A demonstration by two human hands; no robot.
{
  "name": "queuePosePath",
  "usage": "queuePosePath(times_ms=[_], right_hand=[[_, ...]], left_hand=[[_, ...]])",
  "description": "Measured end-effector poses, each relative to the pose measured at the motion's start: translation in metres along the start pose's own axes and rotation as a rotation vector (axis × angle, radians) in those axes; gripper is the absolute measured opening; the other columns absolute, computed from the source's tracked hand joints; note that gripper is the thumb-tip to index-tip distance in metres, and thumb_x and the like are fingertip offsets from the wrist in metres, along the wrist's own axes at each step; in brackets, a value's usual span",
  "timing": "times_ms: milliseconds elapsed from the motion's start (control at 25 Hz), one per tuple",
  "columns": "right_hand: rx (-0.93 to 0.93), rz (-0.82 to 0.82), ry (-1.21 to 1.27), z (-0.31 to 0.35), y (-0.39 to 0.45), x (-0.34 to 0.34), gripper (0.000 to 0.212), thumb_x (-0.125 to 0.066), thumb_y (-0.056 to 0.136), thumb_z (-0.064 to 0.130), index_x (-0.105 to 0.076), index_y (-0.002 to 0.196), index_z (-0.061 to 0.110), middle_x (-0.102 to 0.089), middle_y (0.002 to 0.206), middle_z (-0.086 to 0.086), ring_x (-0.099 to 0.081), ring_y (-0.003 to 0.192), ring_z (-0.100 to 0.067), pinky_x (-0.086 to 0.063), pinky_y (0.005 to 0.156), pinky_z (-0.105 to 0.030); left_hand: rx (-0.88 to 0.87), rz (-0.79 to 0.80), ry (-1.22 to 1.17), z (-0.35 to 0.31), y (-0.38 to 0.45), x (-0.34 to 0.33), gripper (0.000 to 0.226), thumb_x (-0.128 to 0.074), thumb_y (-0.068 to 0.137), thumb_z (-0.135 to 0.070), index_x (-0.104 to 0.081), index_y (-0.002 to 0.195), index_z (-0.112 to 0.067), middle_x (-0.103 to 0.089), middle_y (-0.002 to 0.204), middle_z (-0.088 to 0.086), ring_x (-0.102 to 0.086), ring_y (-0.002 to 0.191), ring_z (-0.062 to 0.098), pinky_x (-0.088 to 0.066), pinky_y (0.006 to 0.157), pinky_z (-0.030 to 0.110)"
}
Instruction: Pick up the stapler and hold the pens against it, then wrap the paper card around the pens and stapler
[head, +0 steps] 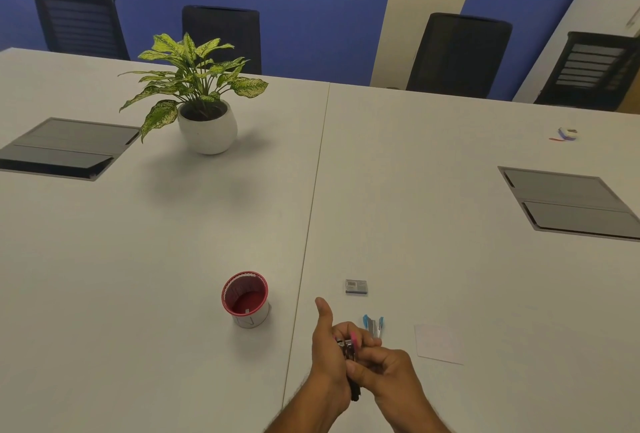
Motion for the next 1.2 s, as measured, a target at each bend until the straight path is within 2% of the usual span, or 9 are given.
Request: queuePosePath(times_ms=[240, 320, 400, 480, 640, 800, 960, 1040, 1200], right_hand=[[-0.001, -0.001, 0.001, 0.000, 0.002, 0.001, 0.023, -0.076, 0.079, 0.007, -0.080, 0.083, 0.029, -0.079, 0.083, -0.002, -0.074, 0.086, -0.020, -0.058, 0.089, -0.036], [0.008, 0.008, 0.023, 0.003, 0.002, 0.003, 0.024, -0.075, 0.080, 0.006, -0.080, 0.084, 0.028, -0.079, 0.083, -0.003, -0.074, 0.086, -0.020, -0.058, 0.084, -0.032], [0.007, -0.005, 0.046, 0.004, 0.002, 0.007, 0.021, -0.073, 0.081, 0.005, -0.080, 0.087, 0.023, -0.079, 0.083, -0.005, -0.074, 0.085, -0.022, -0.059, 0.084, -0.034], [-0.005, -0.034, 0.083, 0.001, 0.003, 0.012, 0.019, -0.072, 0.082, 0.004, -0.080, 0.090, 0.020, -0.079, 0.083, -0.007, -0.075, 0.083, -0.025, -0.060, 0.081, -0.038], [-0.069, -0.098, 0.173, -0.009, 0.006, 0.023, 0.013, -0.071, 0.085, 0.011, -0.078, 0.094, 0.017, -0.078, 0.083, -0.013, -0.075, 0.079, -0.032, -0.061, 0.073, -0.038], [-0.111, -0.180, 0.211, -0.024, 0.012, 0.035, 0.009, -0.074, 0.082, 0.009, -0.080, 0.088, 0.013, -0.077, 0.081, -0.016, -0.074, 0.072, -0.030, -0.063, 0.069, -0.042], [-0.193, -0.237, 0.163, -0.049, 0.024, 0.050, 0.008, -0.080, 0.075, 0.009, -0.078, 0.083, 0.012, -0.077, 0.081, -0.010, -0.075, 0.074, -0.025, -0.061, 0.064, -0.035], [-0.198, -0.381, 0.124, -0.062, 0.030, 0.080, 0.007, -0.082, 0.072, 0.014, -0.077, 0.076, 0.013, -0.076, 0.074, -0.007, -0.071, 0.071, -0.022, -0.060, 0.066, -0.038], [-0.266, -0.704, -0.249, -0.086, 0.032, 0.165, 0.013, -0.084, 0.070, 0.026, -0.074, 0.073, 0.017, -0.074, 0.074, -0.002, -0.070, 0.083, -0.028, -0.056, 0.081, -0.038]], left_hand=[[-0.025, -0.003, -0.010, -0.005, -0.001, -0.001, 0.086, -0.033, 0.077, -0.080, -0.052, 0.048, -0.001, -0.060, 0.057, 0.019, -0.067, 0.069, 0.035, -0.057, 0.078, 0.043], [-0.028, 0.038, 0.000, -0.007, 0.000, -0.004, 0.089, -0.031, 0.079, -0.081, -0.057, 0.053, 0.000, -0.065, 0.064, 0.021, -0.066, 0.070, 0.035, -0.056, 0.078, 0.043], [-0.050, 0.062, 0.076, -0.009, 0.000, -0.005, 0.087, -0.033, 0.082, -0.077, -0.066, 0.064, 0.000, -0.069, 0.075, 0.023, -0.067, 0.075, 0.034, -0.056, 0.081, 0.046], [-0.095, 0.055, 0.197, -0.012, -0.001, -0.003, 0.069, -0.043, 0.089, -0.064, -0.071, 0.077, -0.003, -0.072, 0.084, 0.020, -0.069, 0.083, 0.033, -0.057, 0.085, 0.048], [-0.176, 0.043, 0.466, -0.016, -0.004, -0.003, 0.019, -0.066, 0.090, -0.026, -0.073, 0.096, -0.009, -0.075, 0.098, 0.012, -0.073, 0.093, 0.029, -0.061, 0.081, 0.047], [-0.110, 0.026, 0.535, -0.010, -0.001, -0.001, 0.009, -0.070, 0.087, -0.014, -0.075, 0.095, -0.013, -0.077, 0.096, 0.009, -0.073, 0.092, 0.030, -0.060, 0.078, 0.056], [-0.046, -0.022, 0.530, -0.004, 0.009, 0.007, 0.012, -0.065, 0.091, -0.017, -0.073, 0.096, -0.008, -0.076, 0.092, 0.013, -0.074, 0.086, 0.031, -0.062, 0.075, 0.050], [-0.031, -0.063, 0.492, -0.003, 0.014, 0.014, 0.014, -0.064, 0.093, -0.016, -0.071, 0.095, -0.005, -0.077, 0.092, 0.013, -0.074, 0.085, 0.032, -0.061, 0.076, 0.050], [-0.010, -0.100, 0.466, -0.001, 0.020, 0.019, 0.013, -0.063, 0.093, -0.015, -0.070, 0.099, -0.006, -0.076, 0.097, 0.011, -0.073, 0.090, 0.033, -0.061, 0.078, 0.051]])
Point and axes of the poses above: each hand's wrist, its own y-axis towards the middle knuckle, its own x-axis out of the back of the hand, z = x × y, the point moved 10 cm from there along y, towards the middle knuckle
